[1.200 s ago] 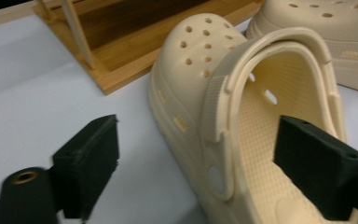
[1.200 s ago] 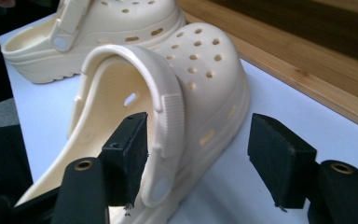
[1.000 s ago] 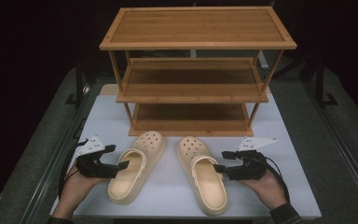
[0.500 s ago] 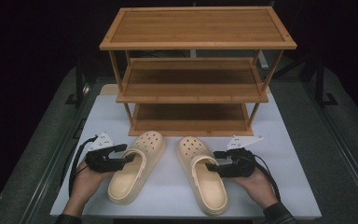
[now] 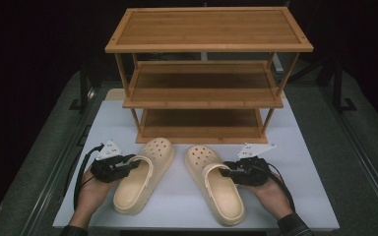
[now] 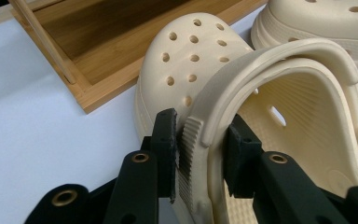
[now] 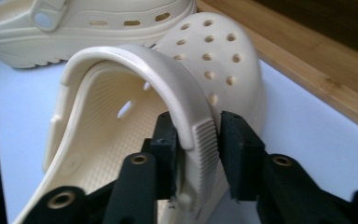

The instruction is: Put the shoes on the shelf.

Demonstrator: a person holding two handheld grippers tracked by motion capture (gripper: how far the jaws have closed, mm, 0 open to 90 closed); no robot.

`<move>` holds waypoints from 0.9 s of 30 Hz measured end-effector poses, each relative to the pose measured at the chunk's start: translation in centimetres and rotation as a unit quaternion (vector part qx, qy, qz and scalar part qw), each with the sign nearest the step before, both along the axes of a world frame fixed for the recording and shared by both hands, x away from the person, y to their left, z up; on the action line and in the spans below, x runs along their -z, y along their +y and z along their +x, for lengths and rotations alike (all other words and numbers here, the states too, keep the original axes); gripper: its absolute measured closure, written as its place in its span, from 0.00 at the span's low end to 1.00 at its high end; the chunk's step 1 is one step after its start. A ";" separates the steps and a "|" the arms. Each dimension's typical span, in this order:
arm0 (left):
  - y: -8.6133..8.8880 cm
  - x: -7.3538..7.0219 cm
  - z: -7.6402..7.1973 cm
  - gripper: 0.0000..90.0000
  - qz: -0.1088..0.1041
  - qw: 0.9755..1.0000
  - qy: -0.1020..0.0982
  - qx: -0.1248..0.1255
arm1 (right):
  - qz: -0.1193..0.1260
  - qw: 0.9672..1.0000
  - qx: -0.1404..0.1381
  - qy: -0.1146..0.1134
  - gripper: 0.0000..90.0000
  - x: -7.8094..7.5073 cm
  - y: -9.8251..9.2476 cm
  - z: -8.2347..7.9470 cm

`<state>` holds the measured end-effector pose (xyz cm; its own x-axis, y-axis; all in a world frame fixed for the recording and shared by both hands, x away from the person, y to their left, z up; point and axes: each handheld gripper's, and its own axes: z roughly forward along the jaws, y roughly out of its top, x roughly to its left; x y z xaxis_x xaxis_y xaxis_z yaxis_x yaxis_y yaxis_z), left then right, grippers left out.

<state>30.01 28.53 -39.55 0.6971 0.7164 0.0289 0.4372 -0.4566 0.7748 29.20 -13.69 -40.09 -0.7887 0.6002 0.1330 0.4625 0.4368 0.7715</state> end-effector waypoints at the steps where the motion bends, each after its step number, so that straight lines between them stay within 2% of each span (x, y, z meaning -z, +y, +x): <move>1: 0.0 0.0 -0.1 0.80 0.004 1.000 -0.003 -0.002 | -0.007 1.000 0.003 -0.007 0.80 -0.1 -0.1 -0.1; 8: -0.5 -0.3 -0.4 0.83 0.021 1.000 -0.015 -0.014 | -0.013 0.999 0.023 -0.018 0.84 -0.7 -0.7 0.0; 12: -0.6 -0.6 -0.6 0.84 0.007 1.000 -0.015 -0.010 | -0.006 0.999 0.030 -0.019 0.85 -0.9 -1.3 0.1; 19: -1.4 -1.3 -0.7 0.84 -0.002 1.000 -0.023 -0.006 | -0.006 0.998 0.050 -0.033 0.85 -2.1 -2.4 0.3; 25: -3.0 -2.2 0.2 0.84 -0.010 1.000 -0.030 0.000 | -0.005 0.997 0.069 -0.041 0.85 -2.6 -3.6 1.4; 27: -3.6 -2.3 0.6 0.84 -0.012 0.999 -0.033 0.002 | -0.003 0.996 0.076 -0.046 0.85 -2.9 -3.9 2.3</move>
<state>30.64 24.89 -37.22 0.6967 0.7150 0.0572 0.3838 -0.4389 0.8124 31.51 -17.56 -37.22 -0.6969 0.7147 0.0595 0.4507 0.3719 0.8115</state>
